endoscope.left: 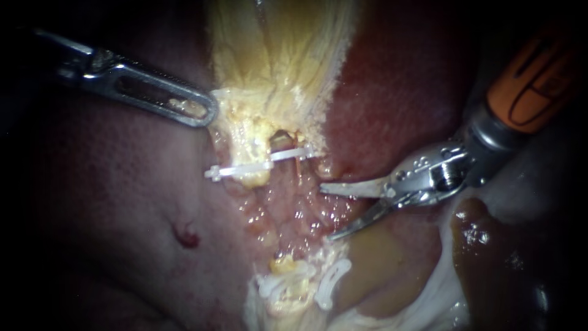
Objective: Go back from the cut right tube
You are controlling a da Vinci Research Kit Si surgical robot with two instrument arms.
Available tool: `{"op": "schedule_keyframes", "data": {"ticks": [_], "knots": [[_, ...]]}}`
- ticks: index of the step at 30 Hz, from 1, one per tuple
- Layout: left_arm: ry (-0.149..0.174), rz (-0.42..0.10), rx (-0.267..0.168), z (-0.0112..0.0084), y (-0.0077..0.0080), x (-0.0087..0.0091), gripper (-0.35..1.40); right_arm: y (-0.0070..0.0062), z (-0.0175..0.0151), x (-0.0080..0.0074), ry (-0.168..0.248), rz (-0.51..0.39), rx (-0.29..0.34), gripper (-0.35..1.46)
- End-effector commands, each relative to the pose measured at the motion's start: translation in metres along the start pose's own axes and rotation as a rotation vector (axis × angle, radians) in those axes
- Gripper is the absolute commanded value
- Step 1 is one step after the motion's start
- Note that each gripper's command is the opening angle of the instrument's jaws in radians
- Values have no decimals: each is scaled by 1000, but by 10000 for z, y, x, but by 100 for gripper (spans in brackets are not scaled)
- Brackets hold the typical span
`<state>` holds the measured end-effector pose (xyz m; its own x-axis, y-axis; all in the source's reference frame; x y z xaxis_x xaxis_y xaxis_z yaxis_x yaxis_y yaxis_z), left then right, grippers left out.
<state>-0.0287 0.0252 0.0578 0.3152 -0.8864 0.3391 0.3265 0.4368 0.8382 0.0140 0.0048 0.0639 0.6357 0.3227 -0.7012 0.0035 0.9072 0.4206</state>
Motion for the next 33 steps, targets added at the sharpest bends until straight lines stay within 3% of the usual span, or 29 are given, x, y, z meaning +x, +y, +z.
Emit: {"op": "schedule_keyframes", "data": {"ticks": [1,8,17,33], "knots": [[-1,0,0,0,0,0,-35,1,-6,1,-2,-4,-6,145],[-1,0,0,0,1,1,-35,4,-33,5,-14,-9,-43,145],[-2,-4,-3,5,5,4,-35,7,-44,5,-21,-6,-51,145],[9,4,6,67,22,20,-35,9,-46,2,-22,-6,-51,145]]}}
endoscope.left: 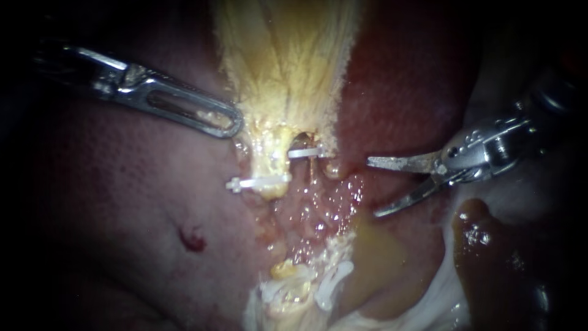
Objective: Go back from the cut right tube
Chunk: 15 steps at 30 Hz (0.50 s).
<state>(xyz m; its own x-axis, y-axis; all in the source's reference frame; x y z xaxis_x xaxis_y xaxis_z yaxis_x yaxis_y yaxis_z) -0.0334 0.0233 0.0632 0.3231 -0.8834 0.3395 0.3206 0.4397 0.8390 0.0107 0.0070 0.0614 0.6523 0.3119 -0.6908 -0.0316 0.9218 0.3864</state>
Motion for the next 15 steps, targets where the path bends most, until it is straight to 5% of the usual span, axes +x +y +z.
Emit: {"op": "schedule_keyframes", "data": {"ticks": [1,15], "knots": [[2,1,2,4,0,0,-35,0,0,0,0,0,0,145],[8,5,10,20,1,2,-35,2,-1,1,0,2,3,145]]}}
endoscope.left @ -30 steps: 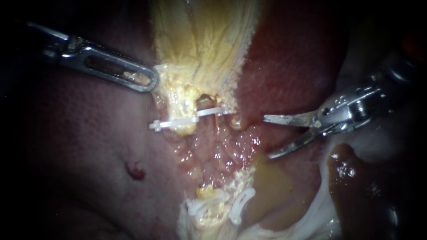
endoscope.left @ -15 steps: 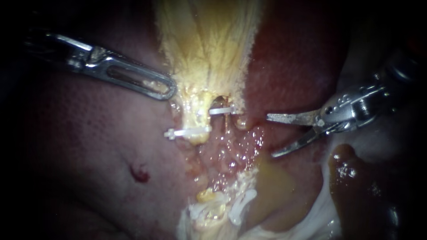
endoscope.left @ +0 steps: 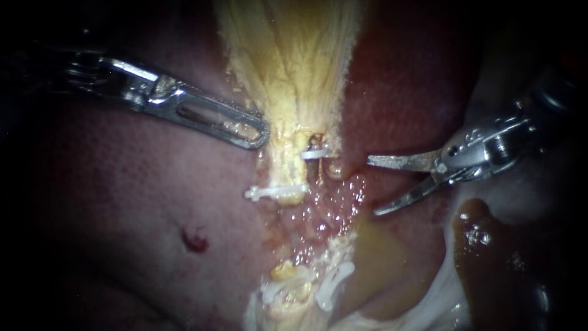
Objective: Go back from the cut right tube
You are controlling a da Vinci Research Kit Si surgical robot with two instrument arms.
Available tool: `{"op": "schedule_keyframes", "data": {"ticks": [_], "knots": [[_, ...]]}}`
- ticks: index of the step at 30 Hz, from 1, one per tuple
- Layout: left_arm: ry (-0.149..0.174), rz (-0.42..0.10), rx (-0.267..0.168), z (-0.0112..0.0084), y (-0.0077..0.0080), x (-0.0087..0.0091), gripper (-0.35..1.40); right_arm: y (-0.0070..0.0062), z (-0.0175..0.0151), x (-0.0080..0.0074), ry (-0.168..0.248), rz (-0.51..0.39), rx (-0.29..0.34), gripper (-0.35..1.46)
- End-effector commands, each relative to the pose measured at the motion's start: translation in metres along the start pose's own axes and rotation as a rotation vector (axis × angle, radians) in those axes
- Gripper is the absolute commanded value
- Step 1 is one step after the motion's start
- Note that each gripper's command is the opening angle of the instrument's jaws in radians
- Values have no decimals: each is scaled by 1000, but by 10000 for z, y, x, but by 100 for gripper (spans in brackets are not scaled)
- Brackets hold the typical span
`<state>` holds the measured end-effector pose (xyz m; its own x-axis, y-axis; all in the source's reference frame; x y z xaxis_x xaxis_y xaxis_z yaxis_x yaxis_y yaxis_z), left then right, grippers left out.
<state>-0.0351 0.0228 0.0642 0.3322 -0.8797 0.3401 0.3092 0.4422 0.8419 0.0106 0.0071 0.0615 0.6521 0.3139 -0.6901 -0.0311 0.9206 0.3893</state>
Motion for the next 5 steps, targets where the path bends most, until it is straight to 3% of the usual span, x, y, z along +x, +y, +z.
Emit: {"op": "schedule_keyframes", "data": {"ticks": [1,5], "knots": [[0,0,-1,0,0,0,-35,0,-1,1,0,0,0,145],[0,0,-1,0,0,0,-35,0,-1,1,0,0,0,145]]}}
